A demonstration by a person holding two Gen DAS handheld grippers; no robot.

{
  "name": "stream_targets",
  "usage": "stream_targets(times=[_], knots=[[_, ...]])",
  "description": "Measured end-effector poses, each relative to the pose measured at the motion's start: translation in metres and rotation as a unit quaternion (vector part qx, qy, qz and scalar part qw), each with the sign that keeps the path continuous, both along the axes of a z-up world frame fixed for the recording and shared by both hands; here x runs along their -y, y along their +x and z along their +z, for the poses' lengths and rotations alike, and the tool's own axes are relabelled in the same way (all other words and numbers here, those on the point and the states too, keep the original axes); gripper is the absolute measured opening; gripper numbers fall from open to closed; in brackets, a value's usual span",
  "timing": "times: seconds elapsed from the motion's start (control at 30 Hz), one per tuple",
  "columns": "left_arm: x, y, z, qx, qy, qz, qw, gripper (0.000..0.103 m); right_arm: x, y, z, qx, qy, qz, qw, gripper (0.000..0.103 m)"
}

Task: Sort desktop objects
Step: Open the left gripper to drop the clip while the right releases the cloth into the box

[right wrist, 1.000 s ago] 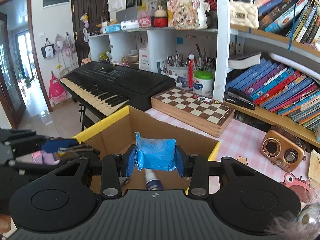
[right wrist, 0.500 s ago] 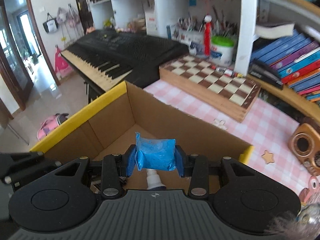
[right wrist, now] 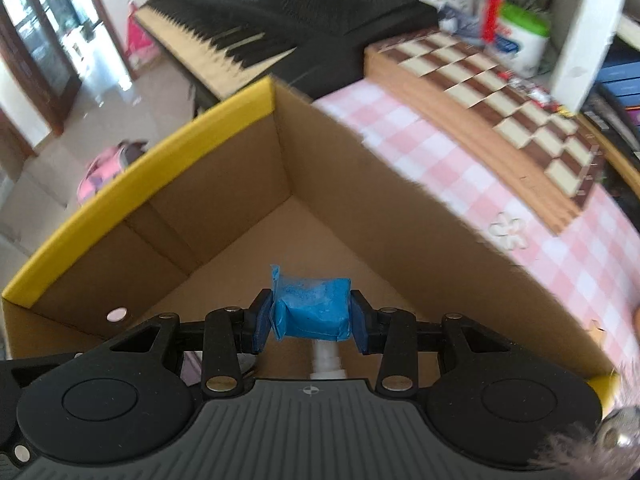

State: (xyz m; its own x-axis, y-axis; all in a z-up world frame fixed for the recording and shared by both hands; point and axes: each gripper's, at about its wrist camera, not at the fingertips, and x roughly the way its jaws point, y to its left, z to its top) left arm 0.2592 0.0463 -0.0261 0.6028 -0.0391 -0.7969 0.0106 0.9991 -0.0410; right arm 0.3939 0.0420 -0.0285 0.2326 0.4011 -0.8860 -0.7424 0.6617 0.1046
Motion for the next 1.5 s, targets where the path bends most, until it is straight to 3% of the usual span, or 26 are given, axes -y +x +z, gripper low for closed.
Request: stream_targets(times=[0.5, 0.6, 0.67, 0.97, 1.1, 1.17, 1.5], knots=[[-0.004, 0.005, -0.007, -0.016, 0.007, -0.003, 0.9998, 0.040, -0.013, 0.011, -0.016, -0.008, -0.028, 0.000, 1.000, 0.039], [-0.003, 0.006, -0.006, -0.013, 0.012, -0.004, 0.9998, 0.041, -0.013, 0.008, -0.011, 0.019, -0.026, 0.001, 0.999, 0.052], [-0.004, 0.003, -0.002, -0.004, 0.013, -0.005, 0.9999, 0.043, -0.012, 0.005, -0.005, 0.029, -0.021, 0.007, 0.999, 0.063], [-0.004, -0.017, 0.024, 0.051, 0.024, -0.001, 0.9984, 0.062, 0.013, -0.017, 0.030, 0.062, 0.030, -0.027, 0.997, 0.065], [-0.007, -0.032, 0.040, 0.091, 0.033, 0.004, 0.9953, 0.065, 0.034, -0.039, 0.054, 0.120, 0.064, -0.056, 0.989, 0.065], [-0.009, -0.040, 0.047, 0.109, 0.034, 0.008, 0.9934, 0.071, 0.047, -0.051, 0.067, 0.148, 0.080, -0.074, 0.983, 0.065], [-0.030, -0.094, 0.077, 0.179, 0.035, 0.027, 0.9828, 0.082, 0.112, -0.117, 0.113, 0.236, 0.123, -0.160, 0.950, 0.065]])
